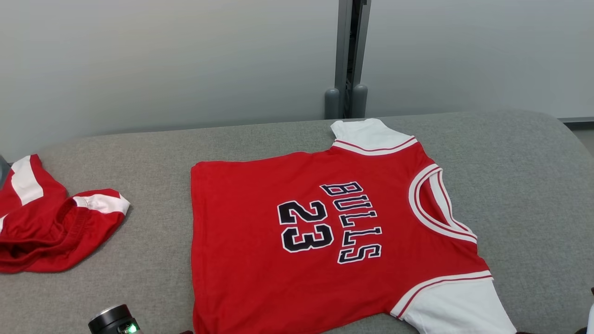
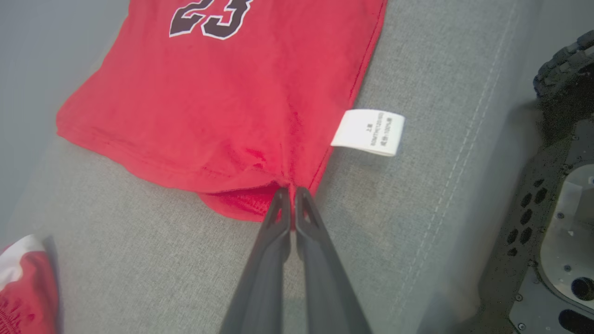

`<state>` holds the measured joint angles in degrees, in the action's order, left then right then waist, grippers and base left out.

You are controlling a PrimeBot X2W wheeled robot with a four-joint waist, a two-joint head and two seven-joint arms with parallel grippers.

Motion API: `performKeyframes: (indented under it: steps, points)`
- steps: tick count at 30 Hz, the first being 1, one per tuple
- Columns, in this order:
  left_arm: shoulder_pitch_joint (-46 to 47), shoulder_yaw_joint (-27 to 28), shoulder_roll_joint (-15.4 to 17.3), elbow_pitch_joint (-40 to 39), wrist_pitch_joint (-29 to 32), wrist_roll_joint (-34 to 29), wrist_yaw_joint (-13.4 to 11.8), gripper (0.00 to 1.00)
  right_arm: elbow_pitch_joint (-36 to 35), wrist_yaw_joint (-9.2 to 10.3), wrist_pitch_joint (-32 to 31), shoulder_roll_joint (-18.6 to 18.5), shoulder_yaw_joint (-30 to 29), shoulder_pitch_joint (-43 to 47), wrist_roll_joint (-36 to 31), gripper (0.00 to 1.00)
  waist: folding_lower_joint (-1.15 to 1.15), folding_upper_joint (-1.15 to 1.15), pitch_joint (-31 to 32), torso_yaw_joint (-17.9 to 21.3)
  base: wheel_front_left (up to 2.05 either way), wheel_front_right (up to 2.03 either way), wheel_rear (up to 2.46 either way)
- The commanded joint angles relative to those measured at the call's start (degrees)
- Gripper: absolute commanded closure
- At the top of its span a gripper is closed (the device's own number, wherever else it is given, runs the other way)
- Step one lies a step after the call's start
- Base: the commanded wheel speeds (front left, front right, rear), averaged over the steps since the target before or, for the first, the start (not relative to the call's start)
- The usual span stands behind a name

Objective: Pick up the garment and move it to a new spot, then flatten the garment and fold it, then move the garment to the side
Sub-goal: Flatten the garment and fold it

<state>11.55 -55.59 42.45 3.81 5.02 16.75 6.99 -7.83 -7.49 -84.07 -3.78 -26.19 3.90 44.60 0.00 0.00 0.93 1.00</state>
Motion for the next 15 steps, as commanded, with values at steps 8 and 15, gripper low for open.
performKeyframes:
  steps: [8,15]
  points:
    - [0.5,3.8,-2.0,0.1,-0.9,7.2,-0.9,1.0,0.7,-0.01,4.1,0.7,0.5,-3.9,0.3,1.0,0.0,0.0,-2.1,-0.4,0.0,0.0,0.0]
    - [3.9,6.8,-3.3,2.3,-2.7,12.5,-0.3,1.0,1.7,-0.01,7.2,0.7,1.5,-8.2,0.4,1.0,0.0,0.0,-4.9,-1.0,0.0,0.0,0.0]
